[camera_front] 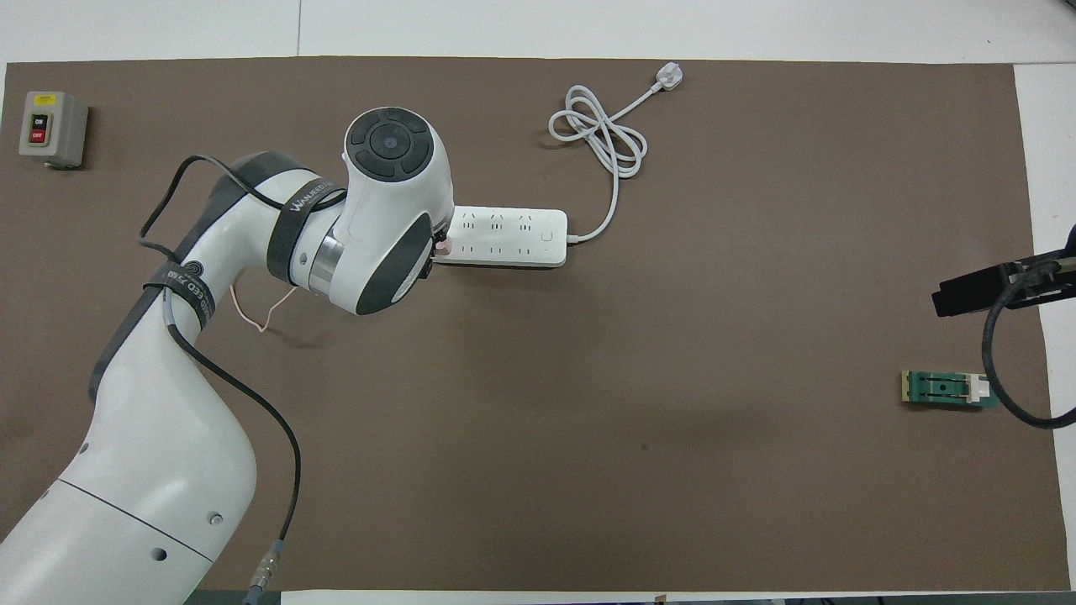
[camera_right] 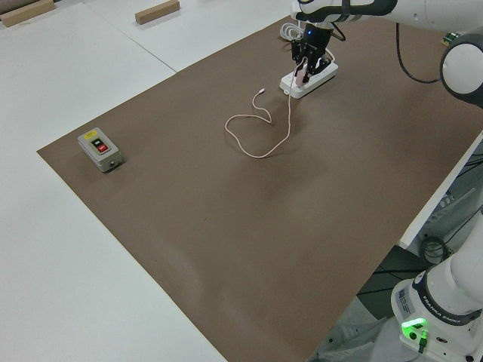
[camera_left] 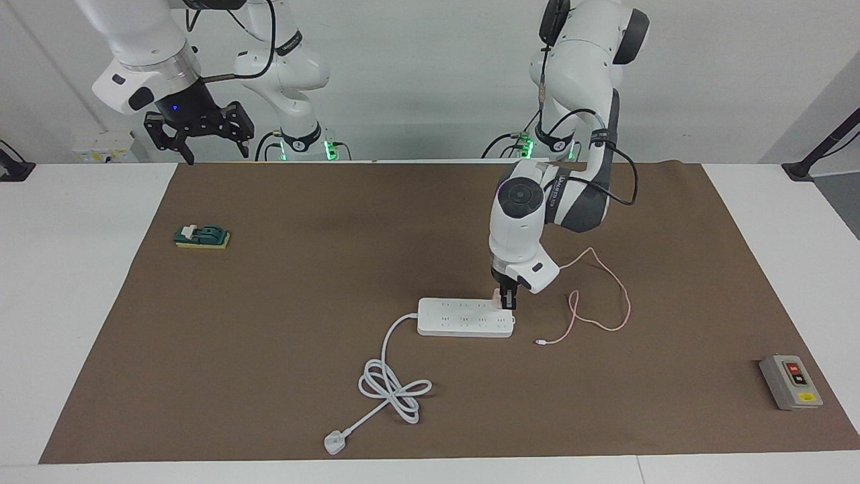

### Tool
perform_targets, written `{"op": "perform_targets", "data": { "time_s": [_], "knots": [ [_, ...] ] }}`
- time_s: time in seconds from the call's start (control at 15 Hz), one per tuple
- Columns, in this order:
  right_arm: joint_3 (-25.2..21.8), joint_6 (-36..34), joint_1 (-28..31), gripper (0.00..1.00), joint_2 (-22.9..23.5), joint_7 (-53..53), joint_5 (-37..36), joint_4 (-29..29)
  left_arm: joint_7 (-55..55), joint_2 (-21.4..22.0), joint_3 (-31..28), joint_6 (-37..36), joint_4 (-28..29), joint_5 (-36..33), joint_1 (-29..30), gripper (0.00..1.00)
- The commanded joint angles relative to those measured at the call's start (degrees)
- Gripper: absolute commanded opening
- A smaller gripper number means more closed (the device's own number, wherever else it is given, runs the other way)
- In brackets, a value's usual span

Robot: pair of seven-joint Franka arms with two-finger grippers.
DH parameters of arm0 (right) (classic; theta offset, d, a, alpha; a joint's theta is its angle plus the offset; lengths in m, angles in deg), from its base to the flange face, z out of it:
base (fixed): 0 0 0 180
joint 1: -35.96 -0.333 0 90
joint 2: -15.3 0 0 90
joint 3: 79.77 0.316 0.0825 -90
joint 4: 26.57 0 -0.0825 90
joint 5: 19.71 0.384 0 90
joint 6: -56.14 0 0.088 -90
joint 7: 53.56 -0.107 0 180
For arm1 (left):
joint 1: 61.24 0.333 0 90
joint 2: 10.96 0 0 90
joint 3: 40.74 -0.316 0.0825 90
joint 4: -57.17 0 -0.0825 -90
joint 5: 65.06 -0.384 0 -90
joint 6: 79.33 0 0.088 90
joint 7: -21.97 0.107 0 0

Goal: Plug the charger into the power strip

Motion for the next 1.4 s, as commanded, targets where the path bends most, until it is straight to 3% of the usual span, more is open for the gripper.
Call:
{"op": "perform_targets", "data": {
  "time_s": [0.0, 1.33],
  "knots": [
    [0.32, 0.73, 0.43, 1.0, -1.11, 0.94, -0.58, 1.18, 0.29, 0.55, -0.11, 0.71, 2.73, -0.53, 0.13, 0.0],
    [0.32, 0.9, 0.34, 1.0, -1.64, 0.68, -0.58, 2.15, 0.9, 1.43, -0.11, 7.64, 8.52, -0.79, -0.4, 0.0]
  ]
}}
